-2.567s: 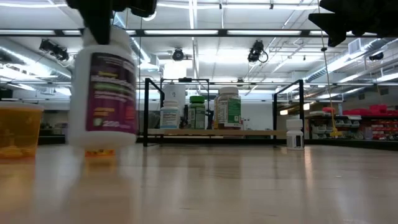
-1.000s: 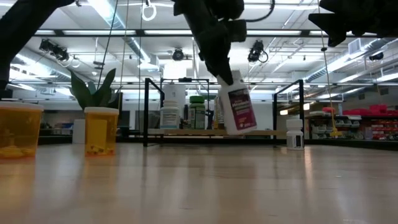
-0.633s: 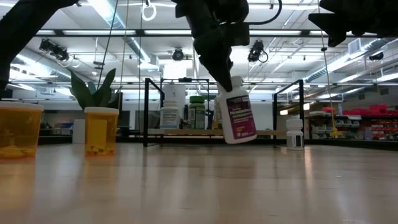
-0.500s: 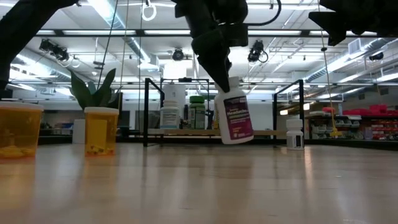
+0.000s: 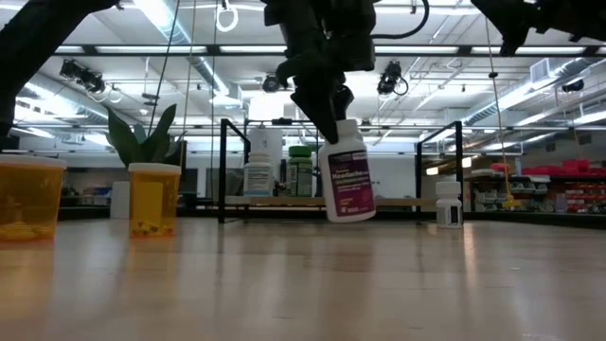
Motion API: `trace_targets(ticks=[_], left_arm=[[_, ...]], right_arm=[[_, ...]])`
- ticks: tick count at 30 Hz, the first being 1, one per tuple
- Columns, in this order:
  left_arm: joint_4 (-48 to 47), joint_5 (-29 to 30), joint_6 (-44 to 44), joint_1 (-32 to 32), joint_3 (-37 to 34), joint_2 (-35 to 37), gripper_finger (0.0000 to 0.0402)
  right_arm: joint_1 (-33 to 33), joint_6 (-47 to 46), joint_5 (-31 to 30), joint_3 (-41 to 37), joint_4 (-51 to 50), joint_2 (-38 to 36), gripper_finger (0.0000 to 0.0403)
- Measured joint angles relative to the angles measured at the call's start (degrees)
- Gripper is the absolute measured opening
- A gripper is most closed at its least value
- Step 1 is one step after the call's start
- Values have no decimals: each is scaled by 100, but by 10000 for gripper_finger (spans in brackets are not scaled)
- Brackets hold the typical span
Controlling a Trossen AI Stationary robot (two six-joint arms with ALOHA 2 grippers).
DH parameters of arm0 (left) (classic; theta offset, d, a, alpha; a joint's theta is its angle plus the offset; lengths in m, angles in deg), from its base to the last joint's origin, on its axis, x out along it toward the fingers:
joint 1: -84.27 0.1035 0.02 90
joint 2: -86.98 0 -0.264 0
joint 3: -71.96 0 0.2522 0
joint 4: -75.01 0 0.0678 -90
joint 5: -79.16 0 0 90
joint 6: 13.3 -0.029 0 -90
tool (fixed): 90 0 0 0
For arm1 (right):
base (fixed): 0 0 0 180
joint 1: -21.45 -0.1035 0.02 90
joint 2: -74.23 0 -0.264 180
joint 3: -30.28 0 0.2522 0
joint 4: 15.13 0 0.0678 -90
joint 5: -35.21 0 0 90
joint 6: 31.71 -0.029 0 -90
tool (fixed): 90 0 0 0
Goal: Pick and place medicine bottles onto shelf by color
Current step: Put the large white pill bottle on the shelf
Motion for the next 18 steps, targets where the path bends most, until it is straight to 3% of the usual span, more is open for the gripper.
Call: trace_targets(ticks=[10, 18], left_arm=[[-227, -3, -193, -30, 0, 2, 251], [-363, -1, -377, -34, 11, -142, 282]], right_arm=[[373, 69, -315, 59, 187, 1783, 217], [380, -110, -84, 61, 143, 2269, 216]])
